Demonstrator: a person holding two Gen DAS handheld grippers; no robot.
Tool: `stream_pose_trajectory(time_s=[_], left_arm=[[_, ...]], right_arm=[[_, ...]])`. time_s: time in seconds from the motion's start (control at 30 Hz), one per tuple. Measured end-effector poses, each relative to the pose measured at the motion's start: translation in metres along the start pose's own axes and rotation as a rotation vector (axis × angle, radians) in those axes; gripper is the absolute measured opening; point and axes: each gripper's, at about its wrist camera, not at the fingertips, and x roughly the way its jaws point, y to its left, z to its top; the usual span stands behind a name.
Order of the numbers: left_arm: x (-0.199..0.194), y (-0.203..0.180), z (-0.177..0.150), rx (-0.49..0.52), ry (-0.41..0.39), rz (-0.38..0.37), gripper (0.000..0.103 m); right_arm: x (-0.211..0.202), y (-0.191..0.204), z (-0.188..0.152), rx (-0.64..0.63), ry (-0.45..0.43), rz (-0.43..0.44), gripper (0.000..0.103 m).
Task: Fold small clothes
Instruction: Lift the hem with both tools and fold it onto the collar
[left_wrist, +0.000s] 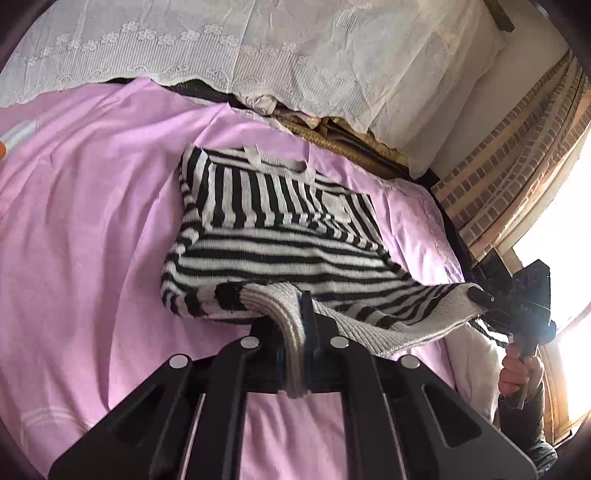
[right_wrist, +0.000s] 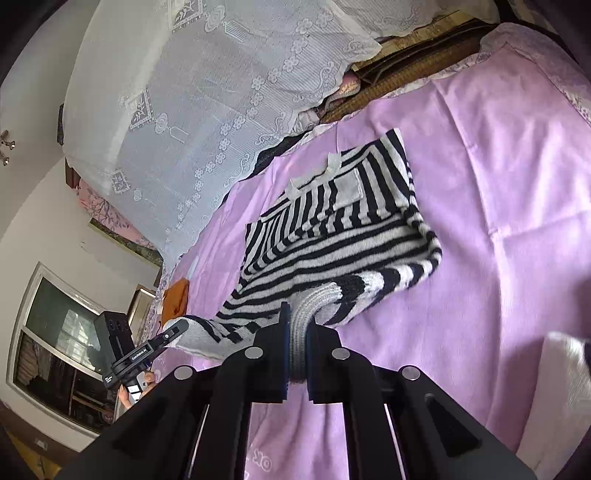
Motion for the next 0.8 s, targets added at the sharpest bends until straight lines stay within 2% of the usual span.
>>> stream_pose_trajectory(time_s=[0.2,0.5,0.8], left_arm=[[0.026,0.007,0.057,-0.03,-0.033,0.044,0.006],[0.083,0.036,0.11,-0.089,0.004,0.101,0.007],[0.137,0.058,0.162,-0.133,0.019,0.15,0.007]], right_arm=[[0.038,-0.006,0.057,0.014,-0.01,-0.04,0.007],[0.105,-0.026,0.13,0.044,0.005,-0.081,0.007],[0.166,-0.049,0.189,0.074,-0.001,-0.112,0.007]])
